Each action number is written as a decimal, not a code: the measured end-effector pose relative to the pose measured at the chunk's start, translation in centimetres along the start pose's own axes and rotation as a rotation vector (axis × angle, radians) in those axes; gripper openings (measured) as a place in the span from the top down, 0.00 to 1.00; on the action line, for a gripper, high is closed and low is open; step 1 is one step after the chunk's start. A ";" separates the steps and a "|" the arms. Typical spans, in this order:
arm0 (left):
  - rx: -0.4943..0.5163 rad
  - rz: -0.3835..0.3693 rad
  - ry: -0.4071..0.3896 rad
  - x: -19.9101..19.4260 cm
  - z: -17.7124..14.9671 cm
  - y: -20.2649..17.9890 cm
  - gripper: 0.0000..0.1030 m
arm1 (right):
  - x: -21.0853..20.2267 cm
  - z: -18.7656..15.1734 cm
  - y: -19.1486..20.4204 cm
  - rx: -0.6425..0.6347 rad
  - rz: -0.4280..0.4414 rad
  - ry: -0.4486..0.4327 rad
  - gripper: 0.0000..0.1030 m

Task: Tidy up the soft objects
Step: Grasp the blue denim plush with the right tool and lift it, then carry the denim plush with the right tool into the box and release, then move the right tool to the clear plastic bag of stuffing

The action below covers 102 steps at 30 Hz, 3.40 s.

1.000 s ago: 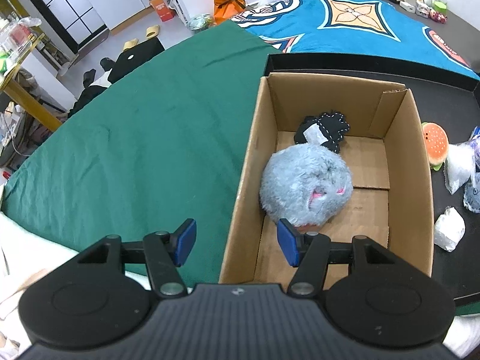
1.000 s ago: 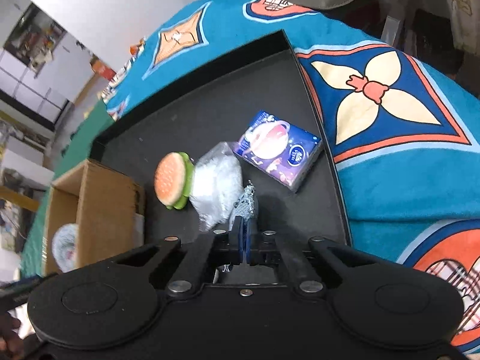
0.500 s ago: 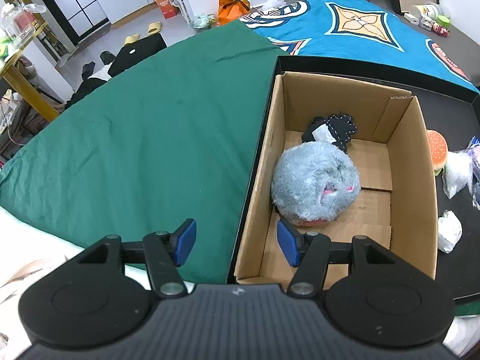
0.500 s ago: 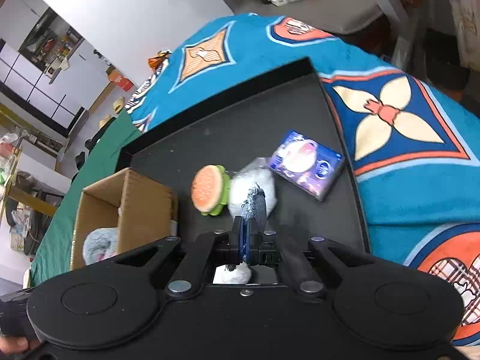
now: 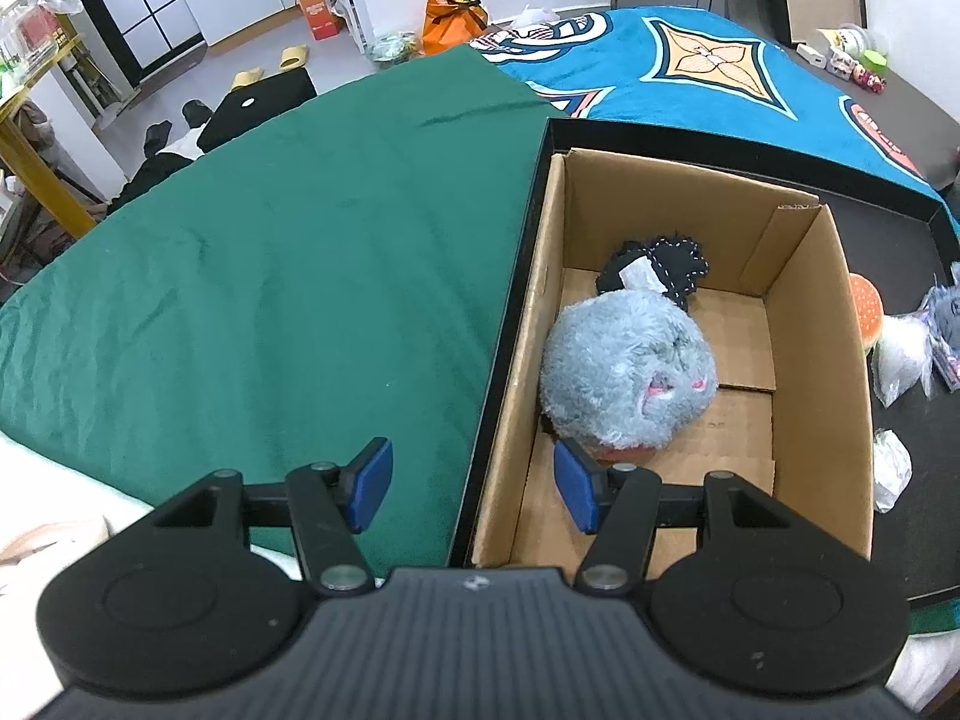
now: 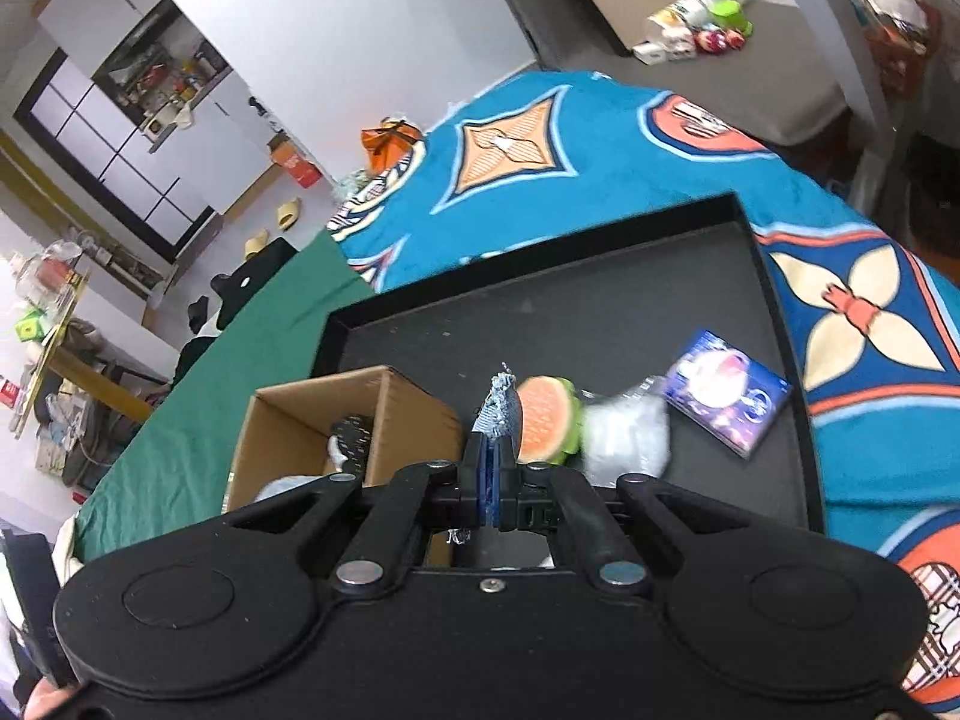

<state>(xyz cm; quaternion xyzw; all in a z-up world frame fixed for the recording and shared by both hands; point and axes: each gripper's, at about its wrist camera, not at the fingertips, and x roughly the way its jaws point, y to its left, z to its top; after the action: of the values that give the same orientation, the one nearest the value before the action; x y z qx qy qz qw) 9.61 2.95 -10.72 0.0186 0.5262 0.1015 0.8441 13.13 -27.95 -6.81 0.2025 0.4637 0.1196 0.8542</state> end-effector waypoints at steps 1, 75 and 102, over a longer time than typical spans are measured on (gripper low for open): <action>-0.002 -0.004 -0.001 0.0 0.0 0.1 0.44 | 0.0 0.1 0.4 -0.005 0.002 -0.001 0.99; -0.013 -0.060 0.023 0.1 0.6 -0.3 0.54 | 1.1 -0.6 0.9 -0.221 -0.112 -0.036 0.17; 0.106 0.072 0.034 0.8 1.2 -4.2 0.47 | 5.7 -1.4 -5.3 -0.074 -0.030 0.044 0.26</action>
<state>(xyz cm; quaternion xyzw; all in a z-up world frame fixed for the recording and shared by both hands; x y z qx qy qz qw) 11.63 -0.93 -11.49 0.0804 0.5441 0.1044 0.8286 15.14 -30.13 -14.14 0.1611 0.4806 0.1281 0.8524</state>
